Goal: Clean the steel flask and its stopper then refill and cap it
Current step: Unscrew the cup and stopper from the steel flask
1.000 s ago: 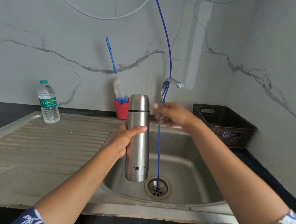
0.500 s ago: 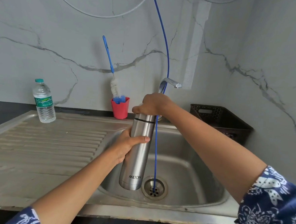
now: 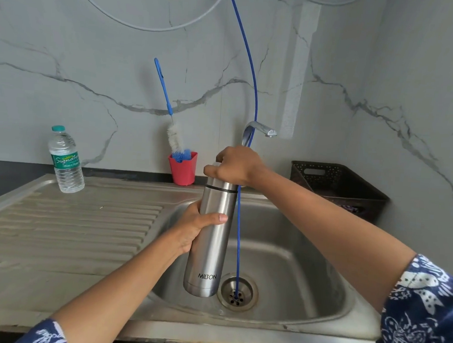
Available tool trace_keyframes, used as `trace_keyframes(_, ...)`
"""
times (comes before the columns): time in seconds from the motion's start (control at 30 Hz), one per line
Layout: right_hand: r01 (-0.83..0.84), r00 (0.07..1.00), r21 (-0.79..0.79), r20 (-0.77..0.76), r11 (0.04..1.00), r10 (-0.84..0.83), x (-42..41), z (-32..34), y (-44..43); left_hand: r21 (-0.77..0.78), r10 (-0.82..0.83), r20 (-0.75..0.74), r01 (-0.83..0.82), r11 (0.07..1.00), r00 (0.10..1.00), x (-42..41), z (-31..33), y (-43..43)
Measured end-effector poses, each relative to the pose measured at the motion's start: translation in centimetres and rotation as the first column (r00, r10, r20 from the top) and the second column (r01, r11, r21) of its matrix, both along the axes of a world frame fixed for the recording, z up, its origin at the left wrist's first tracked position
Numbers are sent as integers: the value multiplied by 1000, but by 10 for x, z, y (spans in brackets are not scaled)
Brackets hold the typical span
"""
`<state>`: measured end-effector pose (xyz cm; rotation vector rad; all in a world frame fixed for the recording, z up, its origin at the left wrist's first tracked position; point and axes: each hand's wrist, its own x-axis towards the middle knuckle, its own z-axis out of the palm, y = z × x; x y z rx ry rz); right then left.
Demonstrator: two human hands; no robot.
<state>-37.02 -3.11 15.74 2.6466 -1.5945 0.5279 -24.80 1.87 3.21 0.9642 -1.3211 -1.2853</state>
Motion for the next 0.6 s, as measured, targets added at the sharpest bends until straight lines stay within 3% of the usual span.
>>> trace_keyframes(0.17,-323,918,67,266,944,295,-10,4,-4,-1,-103,-58,104,995,993,3,4,0)
trace_keyframes(0.23,-371,915,169,232,913,329,-16,18,-4,-25,-77,-36,76,997,996,3,9,-1)
trace_keyframes(0.3,-350,937,362,149,864,317,-25,32,-1,-26,-32,-10,32,999,999,5,9,-2)
trace_keyframes(0.37,-308,951,488,188,817,246,-36,39,-2,-26,-3,48,5,1000,999,8,8,-3)
trace_keyframes(0.47,-256,944,476,309,841,113,-46,35,-1,-21,9,112,-7,1000,994,9,5,-3)
trace_keyframes(0.6,-161,987,532,93,831,131,-32,18,6,-34,5,148,0,999,989,4,6,0)
